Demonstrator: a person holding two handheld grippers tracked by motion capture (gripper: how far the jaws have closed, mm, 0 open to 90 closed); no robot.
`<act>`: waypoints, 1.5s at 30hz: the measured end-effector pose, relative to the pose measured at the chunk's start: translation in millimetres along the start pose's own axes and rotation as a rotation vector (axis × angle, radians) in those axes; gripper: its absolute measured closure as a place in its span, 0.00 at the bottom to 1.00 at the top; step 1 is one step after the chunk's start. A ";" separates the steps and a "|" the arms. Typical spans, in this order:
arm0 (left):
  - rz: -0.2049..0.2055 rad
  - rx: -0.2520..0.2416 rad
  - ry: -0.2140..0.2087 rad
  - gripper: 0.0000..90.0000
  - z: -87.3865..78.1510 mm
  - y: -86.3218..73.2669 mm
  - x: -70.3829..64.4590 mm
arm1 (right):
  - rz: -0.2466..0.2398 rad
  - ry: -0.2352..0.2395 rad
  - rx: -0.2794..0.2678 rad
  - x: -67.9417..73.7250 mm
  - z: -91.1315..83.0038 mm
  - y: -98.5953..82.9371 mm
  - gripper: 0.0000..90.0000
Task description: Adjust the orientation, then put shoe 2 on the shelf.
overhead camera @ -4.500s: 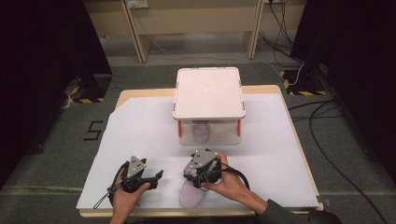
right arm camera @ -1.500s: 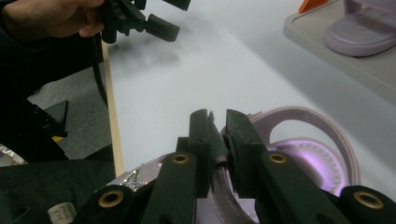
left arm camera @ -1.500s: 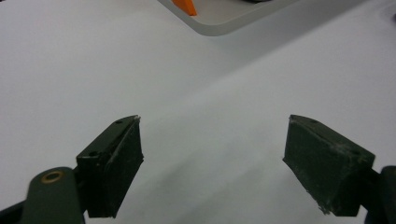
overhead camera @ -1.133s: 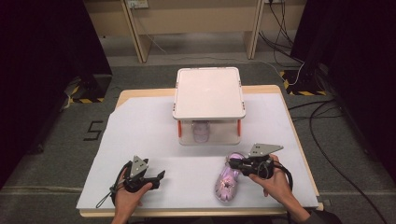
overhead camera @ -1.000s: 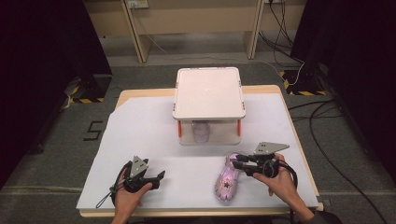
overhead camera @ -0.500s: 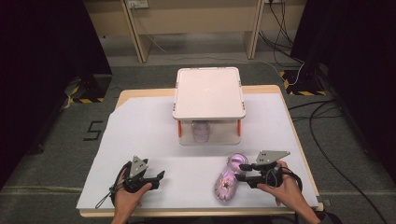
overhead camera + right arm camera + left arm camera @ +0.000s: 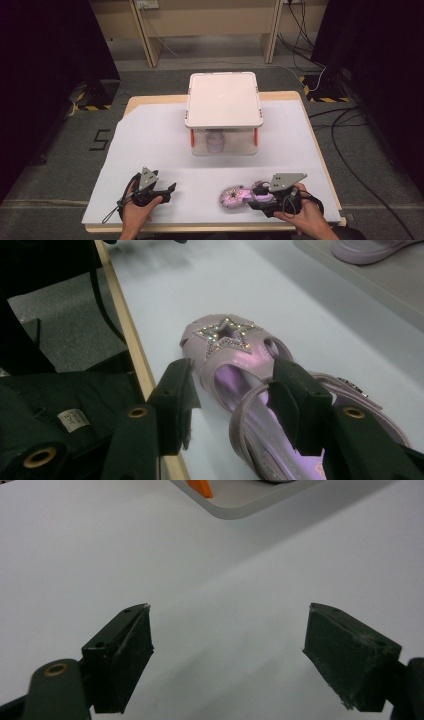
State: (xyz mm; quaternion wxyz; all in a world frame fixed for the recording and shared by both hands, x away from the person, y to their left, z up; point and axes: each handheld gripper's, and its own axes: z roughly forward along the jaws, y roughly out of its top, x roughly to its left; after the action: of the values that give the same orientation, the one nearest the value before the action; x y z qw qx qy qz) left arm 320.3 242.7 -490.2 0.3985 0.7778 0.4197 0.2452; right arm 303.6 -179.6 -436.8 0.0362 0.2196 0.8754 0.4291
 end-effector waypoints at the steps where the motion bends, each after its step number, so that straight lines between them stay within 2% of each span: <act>1: -0.001 -0.001 0.001 0.21 0.0 0.0 -0.1 | -0.009 -0.004 -0.006 -1.4 -1.6 -0.1 0.59; 3: 0.000 -0.004 0.000 0.21 -0.1 0.1 -0.1 | -0.040 -0.028 -0.033 -4.5 -6.5 0.4 0.58; 4: -0.001 -0.004 -0.001 0.21 -0.1 0.1 -0.2 | -0.069 -0.075 -0.053 -8.6 -11.7 0.5 0.55; 5: 0.001 -0.003 -0.001 0.21 -0.1 0.1 -0.1 | -0.069 -0.075 -0.053 -8.6 -11.7 0.5 0.55; 6: 0.003 0.001 0.000 0.21 -0.2 0.0 0.0 | -0.077 -0.100 -0.061 -13.1 -14.2 -0.7 0.54; 7: 0.003 0.001 0.000 0.21 -0.2 0.0 0.0 | -0.077 -0.100 -0.061 -13.1 -14.2 -0.7 0.54; 9: 0.003 0.001 0.000 0.21 -0.2 0.1 0.0 | -0.082 -0.136 -0.049 -19.2 -13.5 -3.8 0.54; 15: 0.000 0.000 0.000 0.21 0.0 0.1 0.2 | -0.092 -0.173 -0.009 -31.1 -9.2 -10.9 0.50; 18: -0.007 0.000 0.002 0.21 1.2 0.1 0.8 | -0.104 -0.167 0.005 -32.0 -5.0 -12.8 0.47; 22: -0.004 0.000 0.005 0.21 1.9 1.0 1.0 | -0.164 -0.157 0.025 -27.7 1.8 -12.9 0.41; 23: -0.002 0.004 0.006 0.21 2.0 1.2 1.1 | -0.164 -0.157 0.025 -27.7 1.8 -12.9 0.41; 26: -0.007 0.007 0.007 0.21 2.9 1.0 1.4 | -0.211 -0.158 0.030 -22.7 3.8 -11.1 0.43; 30: -0.009 0.009 0.007 0.21 4.2 1.1 1.7 | -0.230 -0.131 0.018 -20.0 6.1 -10.6 0.42; 35: -0.008 0.015 0.004 0.21 4.5 0.5 1.1 | -0.249 -0.106 0.010 -14.9 11.5 -10.1 0.46; 41: -0.014 0.008 0.004 0.21 3.6 -0.3 0.6 | -0.312 -0.120 0.002 -2.2 21.1 -6.8 0.52; 45: -0.013 0.009 0.006 0.21 2.0 -1.8 1.3 | -0.331 -0.142 0.005 6.3 29.1 -4.7 0.56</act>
State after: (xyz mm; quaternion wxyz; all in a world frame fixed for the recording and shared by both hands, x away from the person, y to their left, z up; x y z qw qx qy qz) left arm 321.6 243.5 -492.7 0.3951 0.7761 0.4272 0.2431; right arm 303.5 -158.1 -458.0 0.1675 0.1024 0.8959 0.3985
